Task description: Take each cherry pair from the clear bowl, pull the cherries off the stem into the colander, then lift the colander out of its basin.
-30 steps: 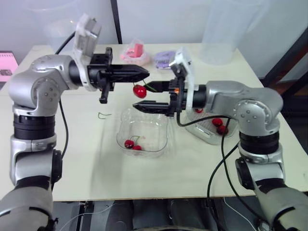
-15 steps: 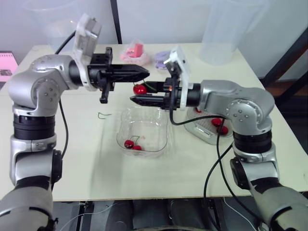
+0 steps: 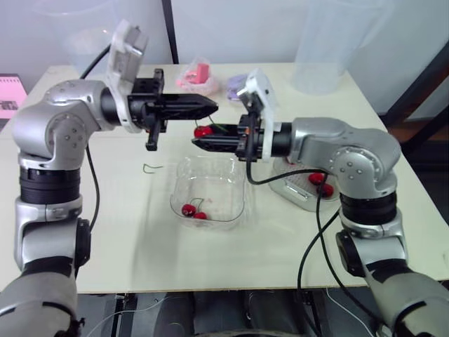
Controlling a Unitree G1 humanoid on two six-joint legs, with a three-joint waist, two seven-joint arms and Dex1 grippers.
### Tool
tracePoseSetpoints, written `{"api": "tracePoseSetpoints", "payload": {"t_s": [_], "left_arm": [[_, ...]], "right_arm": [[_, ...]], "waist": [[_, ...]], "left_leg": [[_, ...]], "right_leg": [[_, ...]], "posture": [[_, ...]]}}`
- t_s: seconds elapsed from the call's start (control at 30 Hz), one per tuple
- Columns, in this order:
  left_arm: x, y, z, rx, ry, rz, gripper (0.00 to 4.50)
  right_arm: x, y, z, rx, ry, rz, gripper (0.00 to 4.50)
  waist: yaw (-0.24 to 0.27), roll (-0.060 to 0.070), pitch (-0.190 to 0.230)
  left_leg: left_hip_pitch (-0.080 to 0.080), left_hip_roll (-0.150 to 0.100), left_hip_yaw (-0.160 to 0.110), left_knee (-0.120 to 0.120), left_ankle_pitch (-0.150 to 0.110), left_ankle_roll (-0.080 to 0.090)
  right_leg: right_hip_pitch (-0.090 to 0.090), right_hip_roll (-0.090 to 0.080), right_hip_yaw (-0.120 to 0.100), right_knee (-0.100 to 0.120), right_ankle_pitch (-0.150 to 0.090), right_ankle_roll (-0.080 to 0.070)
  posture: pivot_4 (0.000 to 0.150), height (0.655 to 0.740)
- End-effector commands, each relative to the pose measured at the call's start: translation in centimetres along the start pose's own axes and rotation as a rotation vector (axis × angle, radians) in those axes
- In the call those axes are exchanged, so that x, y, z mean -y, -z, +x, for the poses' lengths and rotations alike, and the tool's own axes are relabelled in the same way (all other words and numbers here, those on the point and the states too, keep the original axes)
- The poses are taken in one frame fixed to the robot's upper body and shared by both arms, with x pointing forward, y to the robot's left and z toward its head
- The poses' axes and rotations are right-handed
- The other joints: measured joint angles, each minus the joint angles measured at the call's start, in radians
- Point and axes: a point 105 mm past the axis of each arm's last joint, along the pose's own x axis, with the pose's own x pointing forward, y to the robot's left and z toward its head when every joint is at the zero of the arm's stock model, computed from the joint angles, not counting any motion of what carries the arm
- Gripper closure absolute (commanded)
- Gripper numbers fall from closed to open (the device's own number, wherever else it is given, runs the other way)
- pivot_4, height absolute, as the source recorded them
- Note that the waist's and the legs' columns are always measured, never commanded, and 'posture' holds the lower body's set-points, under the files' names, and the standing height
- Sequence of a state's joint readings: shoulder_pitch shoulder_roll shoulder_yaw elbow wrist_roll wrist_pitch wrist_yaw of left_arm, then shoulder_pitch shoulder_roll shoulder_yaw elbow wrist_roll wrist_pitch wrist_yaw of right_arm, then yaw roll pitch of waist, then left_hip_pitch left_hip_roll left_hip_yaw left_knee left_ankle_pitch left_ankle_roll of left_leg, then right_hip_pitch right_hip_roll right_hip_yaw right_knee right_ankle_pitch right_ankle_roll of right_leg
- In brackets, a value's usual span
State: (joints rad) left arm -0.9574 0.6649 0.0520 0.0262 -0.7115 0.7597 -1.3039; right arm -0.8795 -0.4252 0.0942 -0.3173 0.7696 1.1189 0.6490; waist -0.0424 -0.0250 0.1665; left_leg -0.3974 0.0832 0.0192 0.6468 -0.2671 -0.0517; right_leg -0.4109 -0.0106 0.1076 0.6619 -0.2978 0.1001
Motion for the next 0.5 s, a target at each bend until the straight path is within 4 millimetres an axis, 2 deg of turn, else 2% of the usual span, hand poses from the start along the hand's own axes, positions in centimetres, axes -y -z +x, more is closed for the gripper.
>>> {"api": "tracePoseSetpoints", "payload": {"t_s": [0.03,0.17,0.37,0.43,0.5], "left_arm": [[0.4,-1.9,0.0,0.027,0.012,0.065,4.50],[0.5,-1.8,-0.1,0.028,0.010,0.064,4.50],[0.6,-1.6,-0.1,0.028,0.009,0.058,4.50],[0.6,-1.4,-0.1,0.026,0.010,0.056,4.50],[0.7,-1.2,-0.2,0.023,0.010,0.054,4.50]], "right_arm": [[-1.1,2.0,-0.4,-0.062,-0.027,0.011,3.84],[-1.0,3.2,-1.3,-0.089,0.002,0.035,3.84],[0.6,2.9,-4.6,-0.089,0.119,0.027,3.84],[1.6,2.7,-6.5,-0.104,0.196,0.006,3.84],[3.8,3.2,-9.7,-0.145,0.335,0.005,3.84]], "waist": [[-0.001,0.000,0.000],[-0.002,0.000,0.000],[-0.001,0.000,0.000],[0.001,0.000,0.000],[0.004,0.000,0.000]], "left_leg": [[0.000,0.000,0.000,0.000,0.000,0.000],[-0.001,0.000,0.000,0.000,0.000,0.000],[-0.001,0.000,0.000,0.000,0.000,0.000],[-0.001,0.000,0.000,0.000,0.000,0.000],[-0.002,0.000,0.000,0.000,0.000,0.000]], "right_leg": [[0.000,0.000,0.000,0.000,0.000,0.000],[0.000,0.000,0.000,0.000,0.000,0.000],[-0.001,0.000,0.000,0.000,0.000,0.000],[-0.001,0.000,0.000,-0.001,0.000,0.000],[-0.001,0.000,0.000,-0.002,0.000,0.000]], "posture": [[0.150,0.7367],[0.150,0.7367],[0.150,0.7367],[0.150,0.7367],[0.150,0.7367]]}}
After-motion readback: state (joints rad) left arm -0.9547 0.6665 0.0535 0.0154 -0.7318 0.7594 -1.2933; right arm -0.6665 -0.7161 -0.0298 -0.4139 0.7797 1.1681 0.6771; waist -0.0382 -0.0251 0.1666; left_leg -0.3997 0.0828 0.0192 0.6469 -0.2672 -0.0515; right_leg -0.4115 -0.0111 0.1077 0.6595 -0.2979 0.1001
